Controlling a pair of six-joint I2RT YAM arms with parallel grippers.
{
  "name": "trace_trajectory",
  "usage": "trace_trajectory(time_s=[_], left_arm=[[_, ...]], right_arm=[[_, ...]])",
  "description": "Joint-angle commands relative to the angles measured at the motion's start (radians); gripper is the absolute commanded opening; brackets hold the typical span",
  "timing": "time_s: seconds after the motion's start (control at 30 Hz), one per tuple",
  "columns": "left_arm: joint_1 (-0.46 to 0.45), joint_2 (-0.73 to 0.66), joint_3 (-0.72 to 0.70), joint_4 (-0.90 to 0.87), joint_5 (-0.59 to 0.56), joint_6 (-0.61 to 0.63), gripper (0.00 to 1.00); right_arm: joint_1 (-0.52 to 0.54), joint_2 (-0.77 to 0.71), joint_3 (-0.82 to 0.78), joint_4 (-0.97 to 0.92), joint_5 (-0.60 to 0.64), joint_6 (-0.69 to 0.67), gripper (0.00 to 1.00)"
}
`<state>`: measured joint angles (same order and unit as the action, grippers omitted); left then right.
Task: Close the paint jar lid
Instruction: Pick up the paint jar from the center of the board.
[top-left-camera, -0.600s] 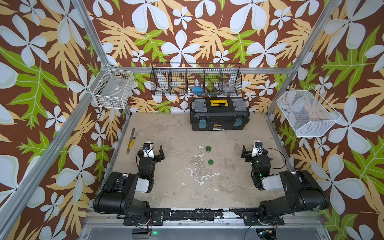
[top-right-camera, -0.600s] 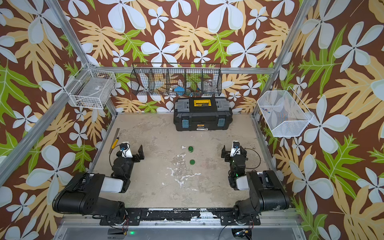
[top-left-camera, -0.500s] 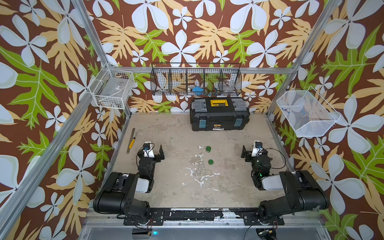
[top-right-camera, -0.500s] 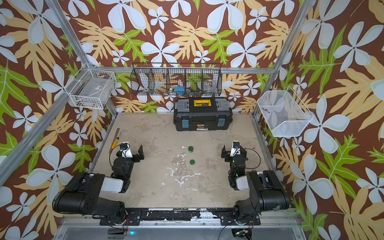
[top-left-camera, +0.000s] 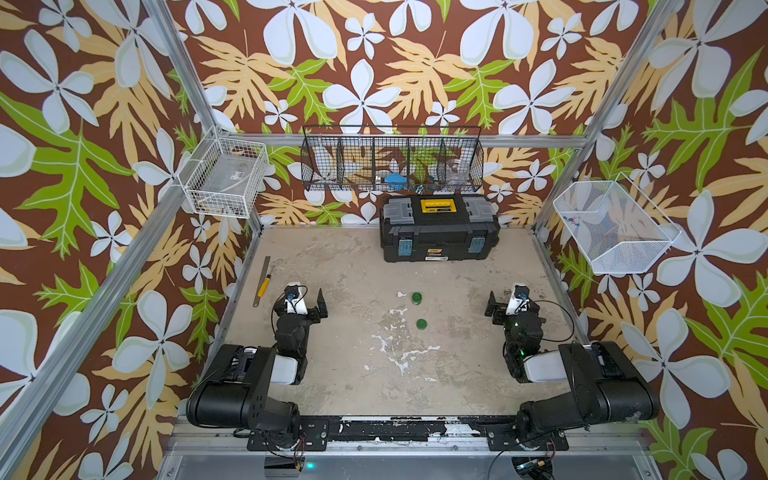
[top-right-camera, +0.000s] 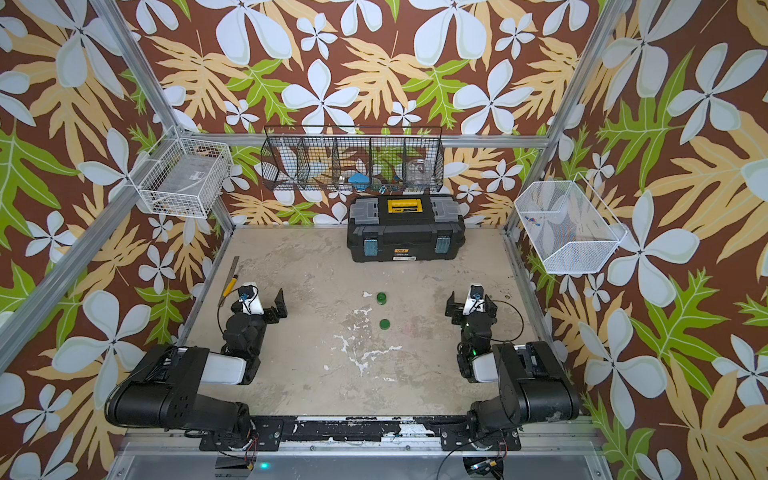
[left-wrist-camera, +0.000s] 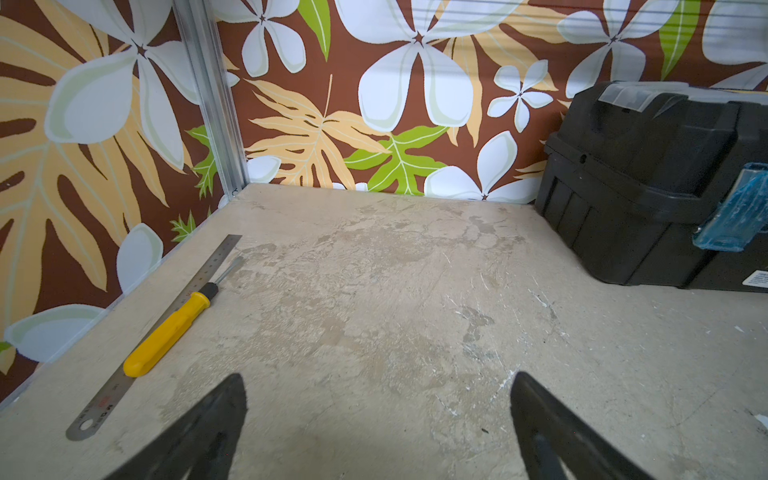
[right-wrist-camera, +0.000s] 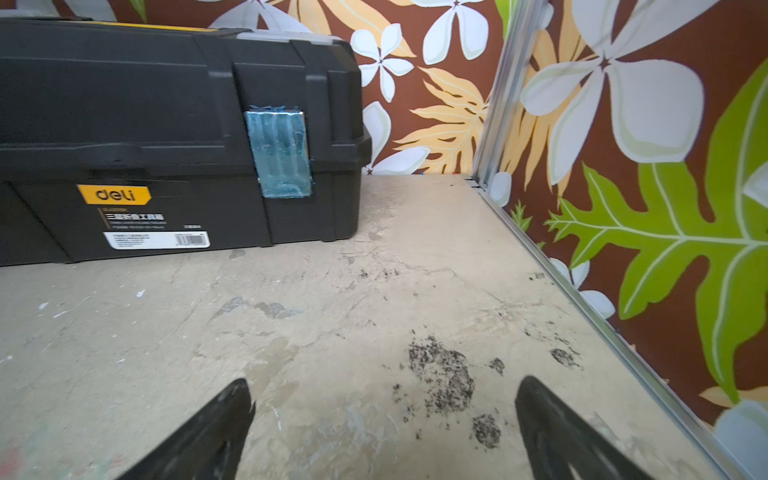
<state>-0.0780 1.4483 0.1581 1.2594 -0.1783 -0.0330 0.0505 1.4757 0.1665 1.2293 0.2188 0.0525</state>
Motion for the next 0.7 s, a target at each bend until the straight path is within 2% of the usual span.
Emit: trace_trajectory(time_s=[0.0,0.13,0.23,0.33,0.43,0.53,0.67], left_arm=[[0.003,0.000,0.003,0.014,0.005,-0.010,1.00],[0.003,-0.002,-0.005,0.026,0.002,-0.011,1.00],[0.003,-0.045,-0.021,0.034,0.007,-0.011,1.00],[-0.001,-0.140,-0.028,-0.028,0.024,0.004,1.00],[-0.043,-0.247,-0.025,-0.116,-0.032,0.033,1.00],[-0.115,-0.374,-0.033,-0.161,-0.063,0.045,1.00],[-0.184,-0.503,-0.036,-0.171,0.008,-0.049,1.00]], right_arm=[[0.000,-0.002,0.002,0.037,0.043,0.023,1.00],[0.000,-0.001,0.009,0.034,-0.005,0.000,1.00],[0.004,-0.042,0.054,-0.065,-0.055,-0.023,1.00],[0.012,-0.158,0.181,-0.386,-0.085,-0.020,1.00],[0.017,-0.221,0.347,-0.661,-0.173,0.023,0.99],[0.047,-0.222,0.526,-0.942,-0.256,0.030,0.99],[0.100,-0.187,0.713,-1.236,-0.296,-0.012,1.00]])
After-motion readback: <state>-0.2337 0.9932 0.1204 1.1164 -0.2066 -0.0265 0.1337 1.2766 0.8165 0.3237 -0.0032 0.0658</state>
